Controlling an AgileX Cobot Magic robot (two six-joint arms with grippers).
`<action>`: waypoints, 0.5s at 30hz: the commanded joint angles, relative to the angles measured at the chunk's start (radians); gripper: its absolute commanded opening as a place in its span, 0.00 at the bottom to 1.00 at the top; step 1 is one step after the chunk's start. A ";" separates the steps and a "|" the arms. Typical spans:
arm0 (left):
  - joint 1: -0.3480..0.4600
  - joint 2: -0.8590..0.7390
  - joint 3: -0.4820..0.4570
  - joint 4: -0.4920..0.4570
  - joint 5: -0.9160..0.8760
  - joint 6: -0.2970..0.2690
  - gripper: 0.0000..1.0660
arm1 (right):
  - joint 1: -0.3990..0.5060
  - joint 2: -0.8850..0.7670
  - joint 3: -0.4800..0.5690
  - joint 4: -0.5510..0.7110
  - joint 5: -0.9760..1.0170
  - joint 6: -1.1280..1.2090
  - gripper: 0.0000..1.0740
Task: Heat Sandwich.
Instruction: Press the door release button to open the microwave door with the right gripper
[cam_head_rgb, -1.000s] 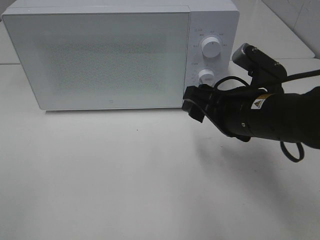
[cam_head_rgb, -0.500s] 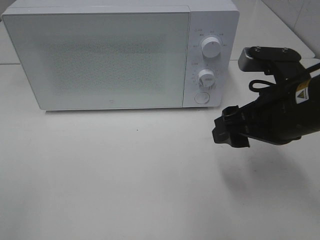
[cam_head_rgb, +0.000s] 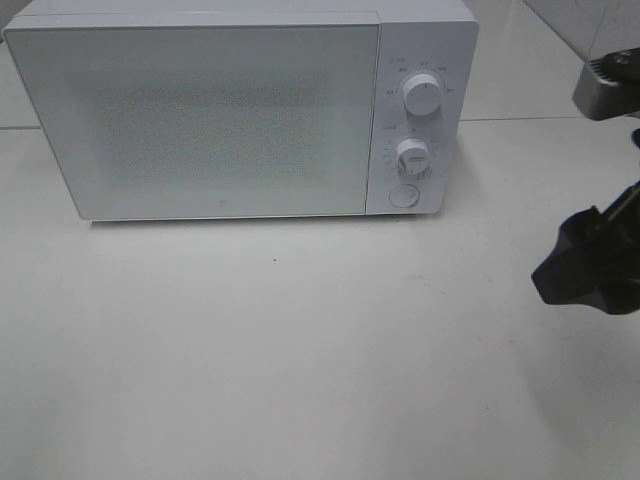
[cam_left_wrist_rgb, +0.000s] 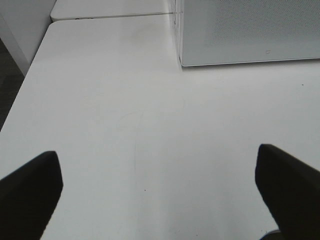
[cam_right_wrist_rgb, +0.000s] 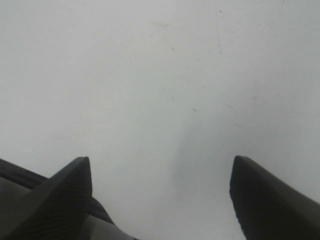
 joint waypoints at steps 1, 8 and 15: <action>0.001 -0.025 0.004 -0.005 -0.012 -0.003 0.95 | -0.003 -0.055 -0.006 -0.009 0.076 -0.036 0.70; 0.001 -0.025 0.004 -0.005 -0.012 -0.003 0.95 | -0.003 -0.253 -0.005 -0.009 0.226 -0.066 0.72; 0.001 -0.025 0.004 -0.005 -0.012 -0.003 0.95 | -0.003 -0.450 -0.004 -0.014 0.308 -0.067 0.72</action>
